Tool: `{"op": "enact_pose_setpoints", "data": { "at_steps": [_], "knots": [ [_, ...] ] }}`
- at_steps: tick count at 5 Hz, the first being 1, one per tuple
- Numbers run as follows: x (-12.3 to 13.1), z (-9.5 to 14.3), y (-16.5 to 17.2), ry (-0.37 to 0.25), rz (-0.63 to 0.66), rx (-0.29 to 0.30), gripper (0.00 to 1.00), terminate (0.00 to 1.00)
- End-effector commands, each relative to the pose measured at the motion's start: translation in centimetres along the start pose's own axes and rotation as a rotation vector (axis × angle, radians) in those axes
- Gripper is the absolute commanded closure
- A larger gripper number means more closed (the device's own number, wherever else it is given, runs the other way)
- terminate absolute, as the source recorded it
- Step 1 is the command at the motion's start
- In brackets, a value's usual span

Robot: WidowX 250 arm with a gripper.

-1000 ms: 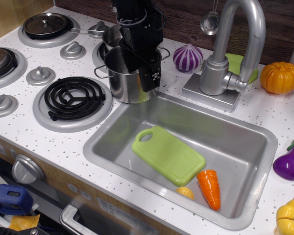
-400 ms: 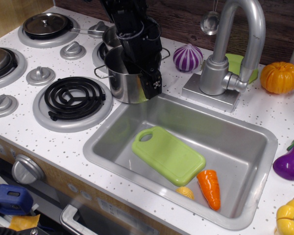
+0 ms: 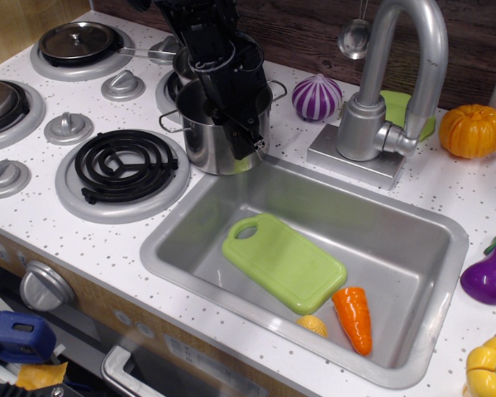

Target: Put pot on stove which is near stove

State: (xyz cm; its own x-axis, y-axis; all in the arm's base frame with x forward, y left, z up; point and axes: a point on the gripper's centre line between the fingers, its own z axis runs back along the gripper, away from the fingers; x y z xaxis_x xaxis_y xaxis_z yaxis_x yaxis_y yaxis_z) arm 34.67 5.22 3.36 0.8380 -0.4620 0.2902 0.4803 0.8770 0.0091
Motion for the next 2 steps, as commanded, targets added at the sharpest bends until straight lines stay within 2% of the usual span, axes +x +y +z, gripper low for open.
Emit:
{"op": "enact_pose_setpoints", "data": {
  "at_steps": [1,2],
  "knots": [
    [0.6,1.8,0.5,-0.005,-0.027,0.063,1.0,0.0],
    [0.7,3.8,1.1,0.025,-0.054,0.102,1.0,0.0]
  ]
}}
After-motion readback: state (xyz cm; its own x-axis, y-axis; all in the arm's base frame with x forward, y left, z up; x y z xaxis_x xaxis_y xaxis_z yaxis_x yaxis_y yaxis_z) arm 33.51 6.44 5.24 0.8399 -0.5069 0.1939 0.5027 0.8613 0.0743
